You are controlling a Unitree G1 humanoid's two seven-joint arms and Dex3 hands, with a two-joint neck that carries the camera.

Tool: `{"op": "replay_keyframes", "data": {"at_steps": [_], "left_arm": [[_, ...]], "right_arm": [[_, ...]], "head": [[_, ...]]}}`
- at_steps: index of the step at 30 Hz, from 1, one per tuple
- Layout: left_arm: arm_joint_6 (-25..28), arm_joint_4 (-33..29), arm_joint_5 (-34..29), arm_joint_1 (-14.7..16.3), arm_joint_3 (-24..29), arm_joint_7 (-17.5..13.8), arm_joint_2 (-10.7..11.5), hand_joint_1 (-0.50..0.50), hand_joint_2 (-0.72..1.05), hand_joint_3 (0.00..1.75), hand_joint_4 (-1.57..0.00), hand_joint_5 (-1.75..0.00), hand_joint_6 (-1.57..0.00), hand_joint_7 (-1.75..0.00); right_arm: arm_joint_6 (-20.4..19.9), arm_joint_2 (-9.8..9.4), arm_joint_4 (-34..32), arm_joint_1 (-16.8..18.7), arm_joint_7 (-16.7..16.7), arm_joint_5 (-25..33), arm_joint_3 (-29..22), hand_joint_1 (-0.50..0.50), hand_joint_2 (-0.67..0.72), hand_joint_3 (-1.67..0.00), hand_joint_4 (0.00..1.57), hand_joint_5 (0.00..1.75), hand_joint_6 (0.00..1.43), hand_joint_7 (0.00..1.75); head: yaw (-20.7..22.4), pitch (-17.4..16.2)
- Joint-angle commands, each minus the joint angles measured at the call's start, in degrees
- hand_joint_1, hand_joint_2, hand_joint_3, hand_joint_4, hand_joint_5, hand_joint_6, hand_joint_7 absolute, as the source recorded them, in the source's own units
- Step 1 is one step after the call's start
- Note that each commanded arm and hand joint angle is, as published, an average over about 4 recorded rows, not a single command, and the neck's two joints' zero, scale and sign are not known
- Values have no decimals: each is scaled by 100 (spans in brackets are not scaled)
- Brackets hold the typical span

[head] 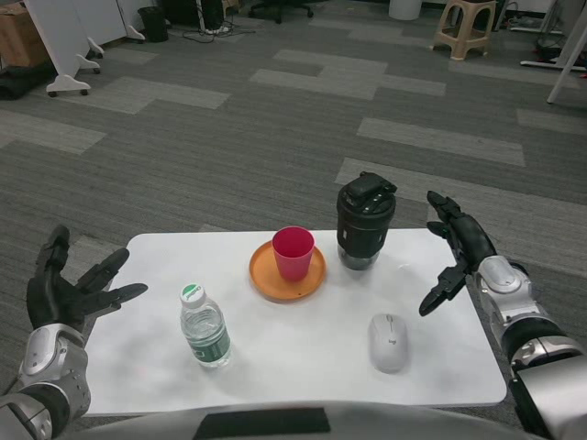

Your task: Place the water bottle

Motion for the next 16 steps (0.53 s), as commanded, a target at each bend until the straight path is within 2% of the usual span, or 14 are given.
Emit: {"op": "replay_keyframes", "data": {"at_steps": [1,16], "left_arm": [[-40,-16,37,-86,39,-22,22,50,-2,9,-26,0,-21,0],[-40,-7,37,-86,39,-20,19,50,-2,9,-26,0,-21,0]], "right_arm": [[22,-74,-67,27,-14,37,-31,-21,53,-16,9,68,0,0],[22,-65,-67,27,-13,37,-31,-21,53,-16,9,68,0,0]], "head": [[2,-15],[67,-109]]}}
